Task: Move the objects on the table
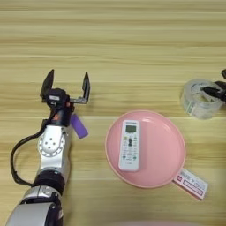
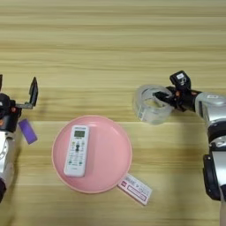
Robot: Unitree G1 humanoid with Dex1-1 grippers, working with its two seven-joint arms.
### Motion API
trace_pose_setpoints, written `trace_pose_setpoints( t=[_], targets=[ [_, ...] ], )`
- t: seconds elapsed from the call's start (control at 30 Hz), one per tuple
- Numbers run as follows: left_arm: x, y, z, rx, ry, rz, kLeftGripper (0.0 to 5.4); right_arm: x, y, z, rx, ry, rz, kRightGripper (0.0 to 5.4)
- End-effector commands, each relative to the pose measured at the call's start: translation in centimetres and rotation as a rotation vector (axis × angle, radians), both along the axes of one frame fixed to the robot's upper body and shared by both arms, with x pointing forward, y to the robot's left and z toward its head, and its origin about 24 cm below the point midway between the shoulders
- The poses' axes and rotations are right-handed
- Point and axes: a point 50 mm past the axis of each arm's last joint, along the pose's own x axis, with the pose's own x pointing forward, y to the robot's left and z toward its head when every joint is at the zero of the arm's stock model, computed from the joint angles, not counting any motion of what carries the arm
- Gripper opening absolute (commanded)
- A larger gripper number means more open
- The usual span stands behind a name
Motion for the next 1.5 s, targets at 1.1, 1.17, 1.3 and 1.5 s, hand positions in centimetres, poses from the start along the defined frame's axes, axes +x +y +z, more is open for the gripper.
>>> trace_pose_setpoints(
  t=[1.1, 1.17, 1.3, 1.5],
  targets=[
    [0.1, -0.2, -0.1, -0.002, 0.014, -0.022, 5.40, -0.4, 3.6, 3.2, 0.039, -0.128, 0.192, 1.50],
    [0.0, -0.2, -0.2, -0.005, 0.022, -0.035, 5.40, -0.5, 3.8, 3.5, 0.030, -0.145, 0.202, 1.50],
    [0.1, -0.2, -0.4, -0.023, 0.049, -0.083, 5.40, -0.5, 4.6, 4.2, 0.018, -0.175, 0.227, 1.50],
    [0.1, -1.0, 0.9, 0.000, 0.046, -0.307, 5.40, -0.8, 6.0, 5.3, -0.005, -0.213, 0.284, 1.50]
  ],
)
